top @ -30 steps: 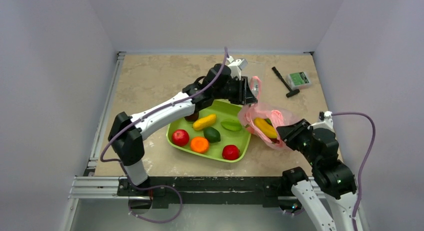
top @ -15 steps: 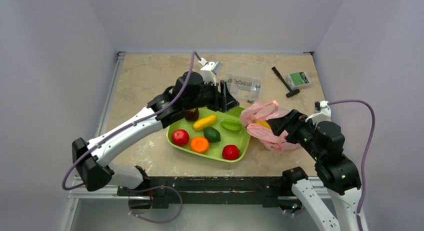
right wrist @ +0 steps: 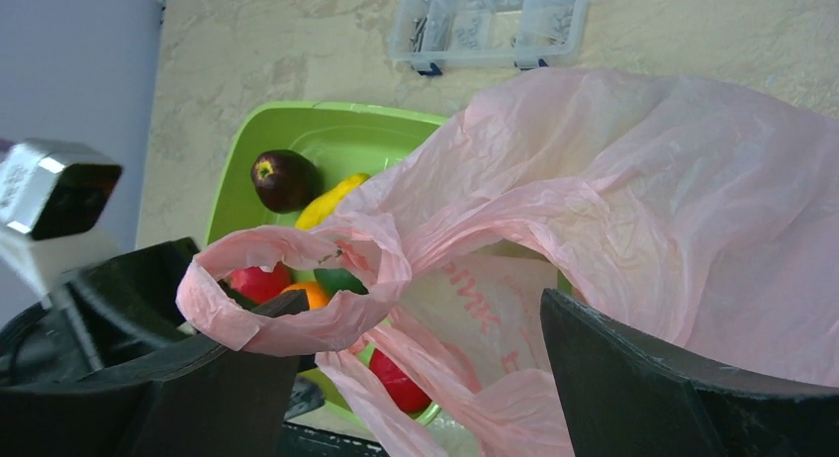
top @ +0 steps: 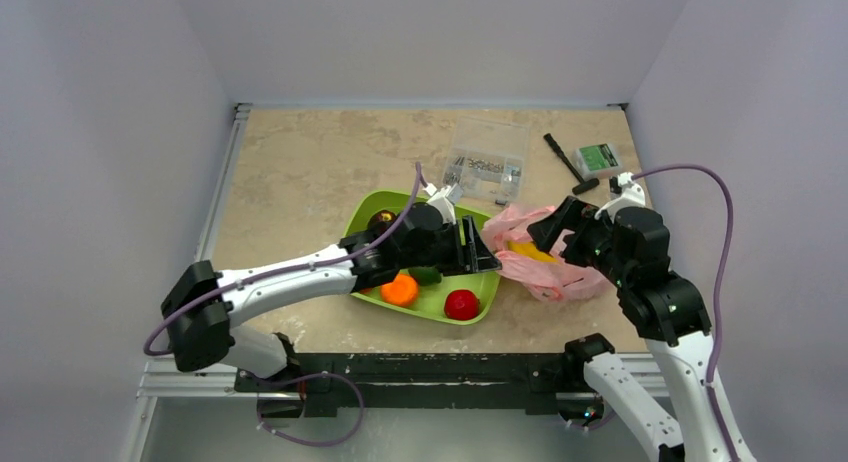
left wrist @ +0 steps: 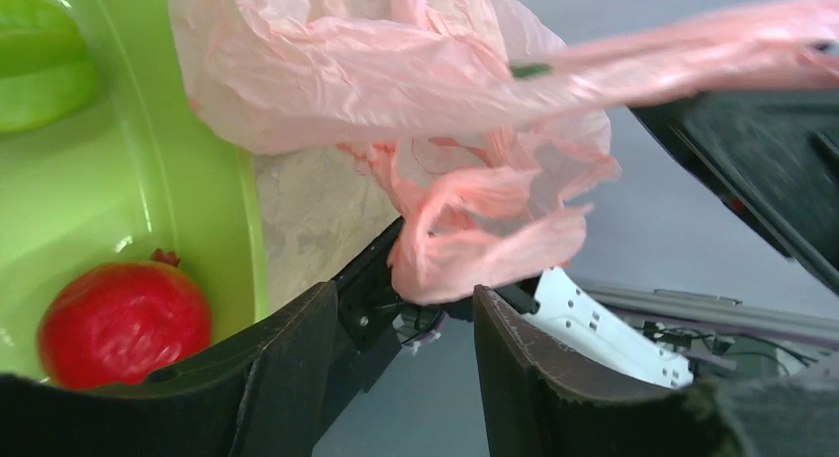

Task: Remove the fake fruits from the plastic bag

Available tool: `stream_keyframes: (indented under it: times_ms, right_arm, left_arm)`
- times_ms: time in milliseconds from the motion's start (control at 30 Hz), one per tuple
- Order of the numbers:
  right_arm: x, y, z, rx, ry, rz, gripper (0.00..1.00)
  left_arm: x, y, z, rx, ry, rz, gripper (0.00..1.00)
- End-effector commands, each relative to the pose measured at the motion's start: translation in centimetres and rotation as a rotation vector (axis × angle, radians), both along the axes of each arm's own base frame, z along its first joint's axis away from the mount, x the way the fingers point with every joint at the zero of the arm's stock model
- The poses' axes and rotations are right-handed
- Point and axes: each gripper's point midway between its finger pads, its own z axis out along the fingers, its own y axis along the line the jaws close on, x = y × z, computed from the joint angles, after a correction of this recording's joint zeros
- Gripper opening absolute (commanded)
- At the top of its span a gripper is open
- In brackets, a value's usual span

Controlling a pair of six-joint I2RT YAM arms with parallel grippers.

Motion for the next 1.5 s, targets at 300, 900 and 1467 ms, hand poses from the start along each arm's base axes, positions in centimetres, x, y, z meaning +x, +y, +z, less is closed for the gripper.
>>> stream_keyframes:
  times_ms: [300, 900, 1467]
  right_arm:
    - [-0.9, 1.4, -0.3, -0.028, -0.019, 0.143, 0.9]
    - [-1.4, -2.3, -4.0, -0.089, 0.07, -0.078, 0.88]
    - [-2.9, -2.2, -2.4, -0.013, 0.024, -0.088, 0.0]
  left_arm:
    - [3.3, -5.0, 0.9, -0.265, 0.017, 0.159, 0.49]
    - [3.6, -7.6, 1.3, -0.307, -0.029, 0.096, 0.5]
    - [1.9, -5.7, -1.3, -0.26, 0.114, 0.108, 0.63]
